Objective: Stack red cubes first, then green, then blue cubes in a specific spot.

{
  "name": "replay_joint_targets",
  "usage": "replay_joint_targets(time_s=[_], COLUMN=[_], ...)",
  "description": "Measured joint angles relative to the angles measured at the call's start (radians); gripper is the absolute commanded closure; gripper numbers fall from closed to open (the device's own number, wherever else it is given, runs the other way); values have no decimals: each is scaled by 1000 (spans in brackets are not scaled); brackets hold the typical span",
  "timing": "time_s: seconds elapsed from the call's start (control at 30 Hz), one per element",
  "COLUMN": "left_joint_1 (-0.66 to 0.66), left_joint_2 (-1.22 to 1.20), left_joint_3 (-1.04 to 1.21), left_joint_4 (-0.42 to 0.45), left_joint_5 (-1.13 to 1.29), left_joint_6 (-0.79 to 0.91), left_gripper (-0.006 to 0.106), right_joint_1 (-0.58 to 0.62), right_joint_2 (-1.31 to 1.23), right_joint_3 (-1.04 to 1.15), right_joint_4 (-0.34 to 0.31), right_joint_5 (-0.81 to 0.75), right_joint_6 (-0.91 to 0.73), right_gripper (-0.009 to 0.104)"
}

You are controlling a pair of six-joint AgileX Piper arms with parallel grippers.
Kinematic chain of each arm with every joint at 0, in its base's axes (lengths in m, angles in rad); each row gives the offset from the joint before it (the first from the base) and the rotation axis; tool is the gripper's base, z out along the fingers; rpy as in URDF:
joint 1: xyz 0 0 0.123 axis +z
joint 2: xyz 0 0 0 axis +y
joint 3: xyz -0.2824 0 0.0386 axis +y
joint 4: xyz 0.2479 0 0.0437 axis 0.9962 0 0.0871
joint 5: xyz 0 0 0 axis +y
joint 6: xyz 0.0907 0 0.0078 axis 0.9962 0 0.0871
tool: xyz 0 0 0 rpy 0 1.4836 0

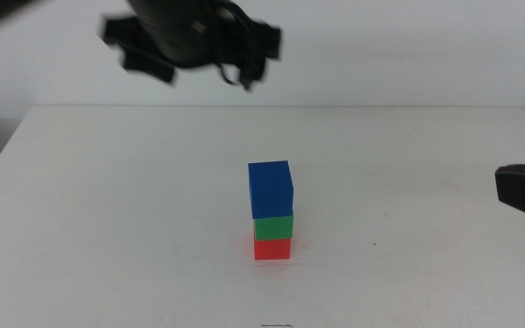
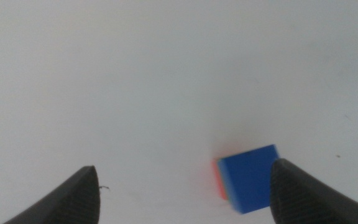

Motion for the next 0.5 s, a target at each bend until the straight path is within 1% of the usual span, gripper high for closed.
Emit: replay_joint_targets(time_s=[0.1,0.23,0.33,0.4,0.5], left_joint_1=[19,86,163,238,354], left_joint_2=[-60,-144,-239,-326,-456], left_joint_3=[1,26,110,193,312], left_joint_4=[16,12,4,-16,-51], left_joint_5=[3,4,4,-4,-76], left_joint_6=[85,173,225,259,328], left_gripper=[7,7,7,7,7], right_joint_1=[0,0,0,0,0], right_joint_2=[0,0,0,0,0], right_joint_3=[0,0,0,0,0], right_joint_4=[0,0,0,0,0], right_joint_5=[0,0,0,0,0], right_joint_6=[0,0,0,0,0], right_gripper=[1,1,1,1,1])
